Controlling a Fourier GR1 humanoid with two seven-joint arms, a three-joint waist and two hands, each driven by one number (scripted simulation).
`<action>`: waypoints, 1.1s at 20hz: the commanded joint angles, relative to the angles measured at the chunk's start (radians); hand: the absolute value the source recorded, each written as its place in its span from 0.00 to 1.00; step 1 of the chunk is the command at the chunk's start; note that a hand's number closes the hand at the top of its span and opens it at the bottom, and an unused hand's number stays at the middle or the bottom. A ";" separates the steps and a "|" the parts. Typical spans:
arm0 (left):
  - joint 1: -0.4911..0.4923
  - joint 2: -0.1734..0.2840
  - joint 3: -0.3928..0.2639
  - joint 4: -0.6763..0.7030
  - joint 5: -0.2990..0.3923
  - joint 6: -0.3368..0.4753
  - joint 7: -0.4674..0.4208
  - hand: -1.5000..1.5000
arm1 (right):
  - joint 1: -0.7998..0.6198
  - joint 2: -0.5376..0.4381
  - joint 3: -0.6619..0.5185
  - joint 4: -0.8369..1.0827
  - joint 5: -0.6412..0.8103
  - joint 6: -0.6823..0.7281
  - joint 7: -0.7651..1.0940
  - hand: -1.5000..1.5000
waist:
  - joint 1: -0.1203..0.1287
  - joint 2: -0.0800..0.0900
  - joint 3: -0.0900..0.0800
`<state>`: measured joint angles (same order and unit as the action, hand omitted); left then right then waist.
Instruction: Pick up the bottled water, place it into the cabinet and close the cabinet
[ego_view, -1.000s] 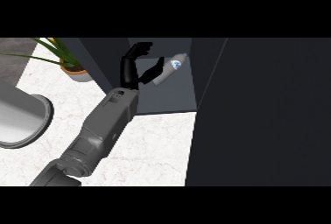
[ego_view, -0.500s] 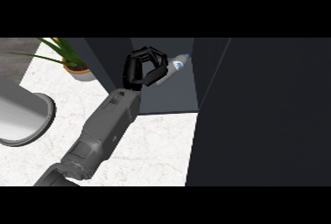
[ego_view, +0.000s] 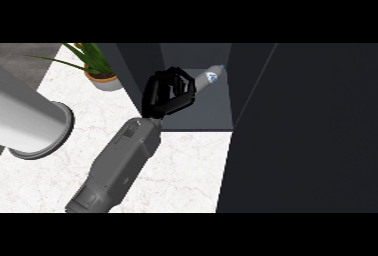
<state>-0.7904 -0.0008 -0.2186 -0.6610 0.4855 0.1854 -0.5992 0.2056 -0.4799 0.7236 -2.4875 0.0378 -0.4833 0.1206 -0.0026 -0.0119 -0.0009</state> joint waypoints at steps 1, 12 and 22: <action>0.147 0.001 -0.031 -0.233 0.023 0.012 0.055 1.00 | 0.044 -0.040 -0.012 -0.111 0.055 -0.014 0.045 0.00 | 0.031 -0.010 0.001; 0.698 0.131 -0.200 -0.876 0.020 0.043 0.164 1.00 | -0.032 -0.078 0.032 -0.057 0.028 0.036 0.079 1.00 | 0.041 -0.003 0.001; 1.063 0.262 -0.265 -1.212 -0.004 0.029 0.107 1.00 | -0.170 -0.045 0.216 -0.107 -0.004 0.158 0.196 1.00 | 0.033 0.002 -0.001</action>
<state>0.1434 0.2157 -0.4605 -1.7439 0.4934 0.2149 -0.4735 0.0696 -0.5631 0.8235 -2.4893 0.0300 -0.3603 0.2322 0.0338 -0.0107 -0.0003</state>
